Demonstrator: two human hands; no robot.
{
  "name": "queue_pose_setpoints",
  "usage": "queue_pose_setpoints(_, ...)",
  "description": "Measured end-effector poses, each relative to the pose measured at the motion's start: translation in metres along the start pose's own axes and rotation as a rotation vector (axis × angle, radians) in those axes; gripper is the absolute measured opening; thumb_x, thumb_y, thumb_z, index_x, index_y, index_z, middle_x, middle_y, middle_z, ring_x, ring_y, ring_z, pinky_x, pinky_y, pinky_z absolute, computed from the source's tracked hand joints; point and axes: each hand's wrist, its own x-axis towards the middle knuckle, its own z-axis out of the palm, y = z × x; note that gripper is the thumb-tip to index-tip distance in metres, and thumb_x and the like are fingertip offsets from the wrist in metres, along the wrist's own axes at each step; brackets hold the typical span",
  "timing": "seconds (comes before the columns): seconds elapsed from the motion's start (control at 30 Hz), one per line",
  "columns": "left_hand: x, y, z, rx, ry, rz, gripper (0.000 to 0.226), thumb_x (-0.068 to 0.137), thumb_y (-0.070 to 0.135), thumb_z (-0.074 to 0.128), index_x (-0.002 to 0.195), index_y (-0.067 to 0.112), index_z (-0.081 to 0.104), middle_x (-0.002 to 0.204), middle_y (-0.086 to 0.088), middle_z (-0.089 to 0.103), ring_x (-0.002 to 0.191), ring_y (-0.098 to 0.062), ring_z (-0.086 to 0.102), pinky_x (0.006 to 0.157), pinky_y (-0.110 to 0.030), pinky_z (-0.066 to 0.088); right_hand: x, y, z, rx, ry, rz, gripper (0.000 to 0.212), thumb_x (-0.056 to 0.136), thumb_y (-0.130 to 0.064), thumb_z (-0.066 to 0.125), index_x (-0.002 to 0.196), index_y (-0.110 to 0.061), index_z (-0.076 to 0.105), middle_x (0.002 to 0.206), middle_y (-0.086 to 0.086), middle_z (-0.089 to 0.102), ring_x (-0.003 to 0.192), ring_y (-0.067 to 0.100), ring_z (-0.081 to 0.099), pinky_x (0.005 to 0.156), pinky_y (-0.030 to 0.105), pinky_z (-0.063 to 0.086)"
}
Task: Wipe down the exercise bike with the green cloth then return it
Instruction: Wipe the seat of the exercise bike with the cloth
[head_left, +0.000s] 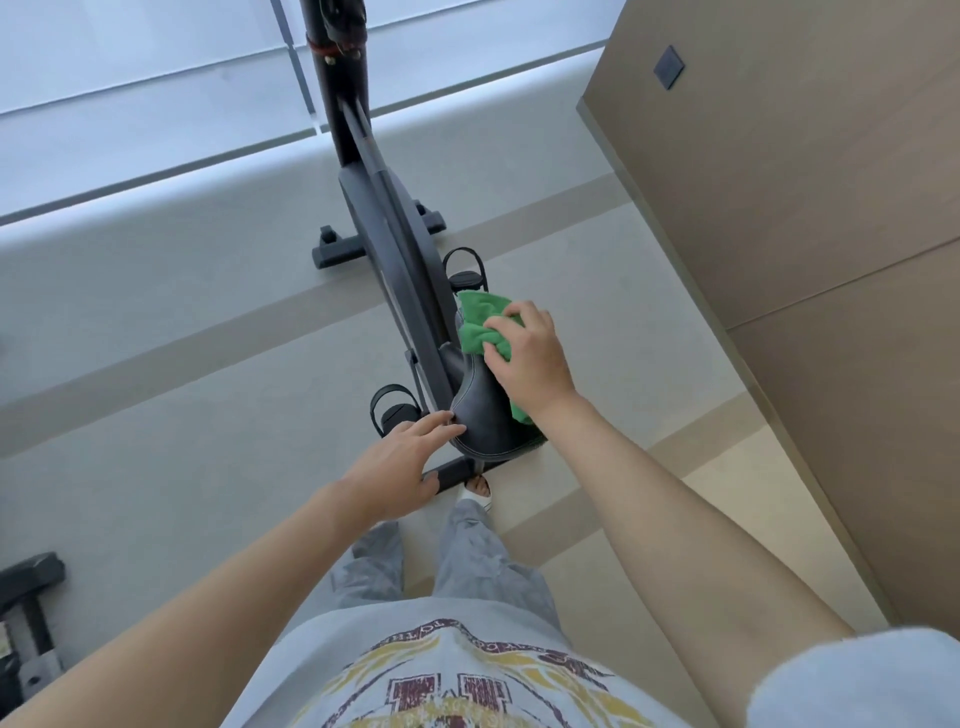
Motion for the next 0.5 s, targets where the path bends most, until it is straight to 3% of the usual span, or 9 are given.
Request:
queue_pose_setpoints(0.13,-0.001,0.001,-0.002,0.023,-0.012,-0.009,0.077,0.094,0.019,0.058,0.162,0.04,0.028,0.172,0.013,0.02,0.142,-0.022,0.041,0.115,-0.04,0.044,0.008,-0.007,0.017,-0.056,-0.071,0.025,0.031,0.098,-0.018,0.068,0.128,-0.01,0.071,0.13,0.012,0.058,0.116,0.033,0.052,0.097,0.045,0.054)
queue_pose_setpoints(0.27,-0.001,0.001,0.003,0.002,-0.003,-0.017,0.079,0.093,0.018,0.058,0.163,0.039,0.028,0.172,0.012,0.02,0.141,-0.023,0.043,0.115,-0.04,0.043,-0.045,0.01,0.009,-0.138,-0.033,0.053,0.025,0.091,-0.013,0.075,0.115,-0.007,0.077,0.124,0.016,0.064,0.106,0.039,0.057,0.091,0.049,0.056)
queue_pose_setpoints(0.37,-0.002,0.0,0.008,-0.018,0.008,-0.014,0.082,0.092,0.018,0.058,0.163,0.041,0.026,0.173,0.014,0.018,0.14,-0.023,0.043,0.114,-0.038,0.043,-0.073,0.018,0.002,-0.168,-0.046,0.053,0.023,0.088,-0.011,0.079,0.11,-0.006,0.078,0.12,0.017,0.066,0.103,0.041,0.059,0.088,0.049,0.058)
queue_pose_setpoints(0.5,-0.001,0.003,0.01,-0.05,0.027,-0.029,0.082,0.09,0.016,0.056,0.163,0.039,0.028,0.173,0.013,0.018,0.141,-0.024,0.042,0.115,-0.036,0.041,-0.042,0.011,0.008,-0.186,-0.036,0.053,0.022,0.091,-0.011,0.076,0.112,-0.005,0.078,0.121,0.017,0.067,0.102,0.041,0.059,0.086,0.047,0.057)
